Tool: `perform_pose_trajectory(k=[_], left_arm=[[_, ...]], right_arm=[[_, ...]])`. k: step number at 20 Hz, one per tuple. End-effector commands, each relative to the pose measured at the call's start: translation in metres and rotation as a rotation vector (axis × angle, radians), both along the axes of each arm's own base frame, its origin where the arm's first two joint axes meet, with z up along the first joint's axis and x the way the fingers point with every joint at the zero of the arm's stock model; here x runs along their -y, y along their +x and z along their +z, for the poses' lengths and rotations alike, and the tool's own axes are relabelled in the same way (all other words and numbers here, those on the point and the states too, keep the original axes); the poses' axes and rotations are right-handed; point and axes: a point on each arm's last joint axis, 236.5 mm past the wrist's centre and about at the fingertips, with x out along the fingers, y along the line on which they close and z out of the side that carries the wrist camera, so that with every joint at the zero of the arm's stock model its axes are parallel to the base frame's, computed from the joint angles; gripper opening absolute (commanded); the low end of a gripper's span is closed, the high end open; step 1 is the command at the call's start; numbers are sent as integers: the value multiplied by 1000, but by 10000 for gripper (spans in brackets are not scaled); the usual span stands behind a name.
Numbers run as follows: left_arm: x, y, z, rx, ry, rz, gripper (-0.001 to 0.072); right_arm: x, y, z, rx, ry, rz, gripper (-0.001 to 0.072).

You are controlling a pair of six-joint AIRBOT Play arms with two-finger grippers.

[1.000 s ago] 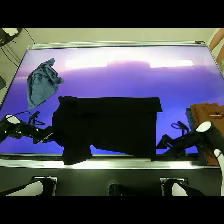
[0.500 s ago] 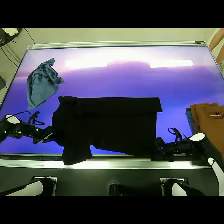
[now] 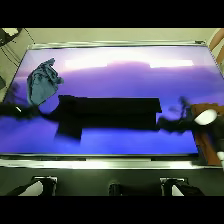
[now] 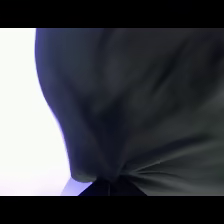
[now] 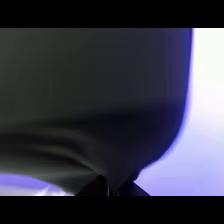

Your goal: Fold the shirts.

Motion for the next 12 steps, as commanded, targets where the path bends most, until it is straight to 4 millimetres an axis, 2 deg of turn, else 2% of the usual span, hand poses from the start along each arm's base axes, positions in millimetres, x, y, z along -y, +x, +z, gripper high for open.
perform_pose_trajectory(k=[1,2,3,4,5,6,8,10,12], left_arm=[[-7,12,260,681,169,108,26],[-2,-15,347,915,228,132,26],[7,-49,412,1097,246,160,26],[21,-88,460,1235,208,190,27],[36,-121,488,1320,182,185,26],[47,-149,504,1383,182,173,27],[57,-184,521,1466,197,176,26],[58,-192,527,1494,202,182,27],[56,-186,526,1489,199,185,27]], right_arm=[[68,29,261,696,-398,-118,44],[79,4,350,921,-476,-189,44],[85,-33,419,1101,-500,-275,44],[87,-67,460,1206,-487,-338,44],[85,-95,482,1261,-460,-371,44],[82,-117,491,1281,-439,-386,44],[79,-136,487,1268,-415,-396,44],[79,-140,480,1236,-413,-394,44],[80,-136,471,1200,-414,-389,44]])
